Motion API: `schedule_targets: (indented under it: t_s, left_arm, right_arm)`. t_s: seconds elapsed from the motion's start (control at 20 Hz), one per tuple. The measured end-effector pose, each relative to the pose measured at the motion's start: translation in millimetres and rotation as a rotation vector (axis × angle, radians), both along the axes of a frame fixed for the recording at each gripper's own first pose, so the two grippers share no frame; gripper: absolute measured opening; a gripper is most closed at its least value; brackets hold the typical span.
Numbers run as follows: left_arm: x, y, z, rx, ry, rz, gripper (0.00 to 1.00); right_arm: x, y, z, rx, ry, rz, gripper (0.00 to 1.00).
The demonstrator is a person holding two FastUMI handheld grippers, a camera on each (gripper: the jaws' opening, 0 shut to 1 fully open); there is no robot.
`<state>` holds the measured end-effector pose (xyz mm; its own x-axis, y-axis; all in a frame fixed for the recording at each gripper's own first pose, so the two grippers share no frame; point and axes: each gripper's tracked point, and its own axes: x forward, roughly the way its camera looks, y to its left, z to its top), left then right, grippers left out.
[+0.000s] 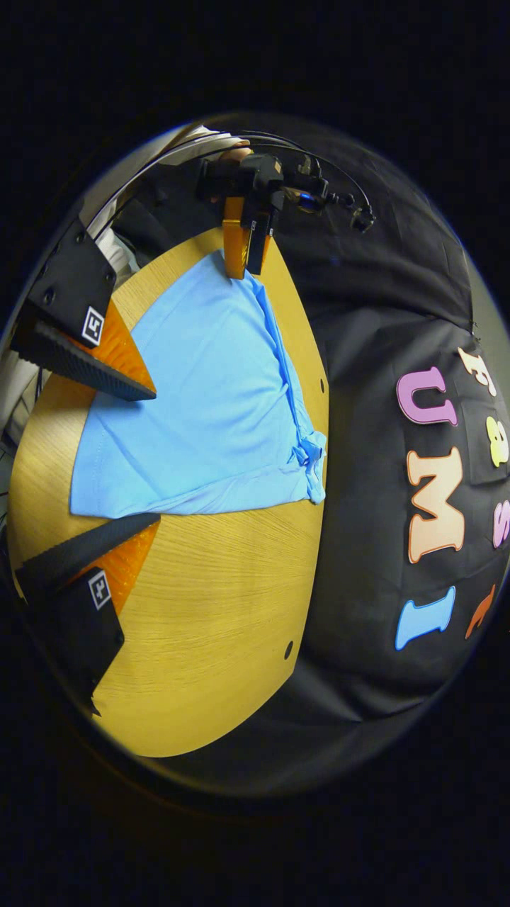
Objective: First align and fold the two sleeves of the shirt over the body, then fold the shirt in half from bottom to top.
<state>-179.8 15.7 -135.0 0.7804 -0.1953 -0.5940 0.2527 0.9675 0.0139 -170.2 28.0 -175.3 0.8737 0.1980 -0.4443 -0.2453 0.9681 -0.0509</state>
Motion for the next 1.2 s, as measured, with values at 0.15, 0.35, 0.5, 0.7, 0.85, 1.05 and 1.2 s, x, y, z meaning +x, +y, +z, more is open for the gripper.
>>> schedule_targets:
  t_s: [0.15,0.35,0.5,0.7,0.85,1.05,1.2]
  left_arm:
    - [-2.3,-10.6,-2.6,-0.011,-0.003,-0.035,0.89]
    - [-7.1,-26.7,-1.4,0.004,-0.022,-0.093,0.42]
    - [-6.0,-31.2,-0.6,0.014,-0.038,-0.107,0.05]
    - [-5.1,-32.0,-1.1,0.015,-0.036,-0.110,0.00]
    - [-2.4,-31.6,0.1,0.012,-0.039,-0.107,0.00]
    - [6.4,-30.0,8.4,-0.008,-0.054,-0.081,0.00]
    - [18.5,-29.5,22.8,-0.047,-0.084,-0.064,0.00]
  right_arm:
    - [0.3,1.9,-0.7,0.005,0.001,0.006,0.95]
    - [-1.9,6.3,-1.1,0.013,0.007,0.025,0.72]
    - [-0.9,14.2,-2.4,0.023,0.017,0.052,0.48]
    - [-4.1,21.5,-1.5,0.033,0.025,0.083,0.12]
    - [-2.7,24.8,-1.5,0.000,0.022,0.090,0.10]
    - [4.8,25.0,3.0,-0.015,0.007,0.086,0.03]
    - [12.4,27.1,13.2,0.011,-0.008,0.073,0.03]
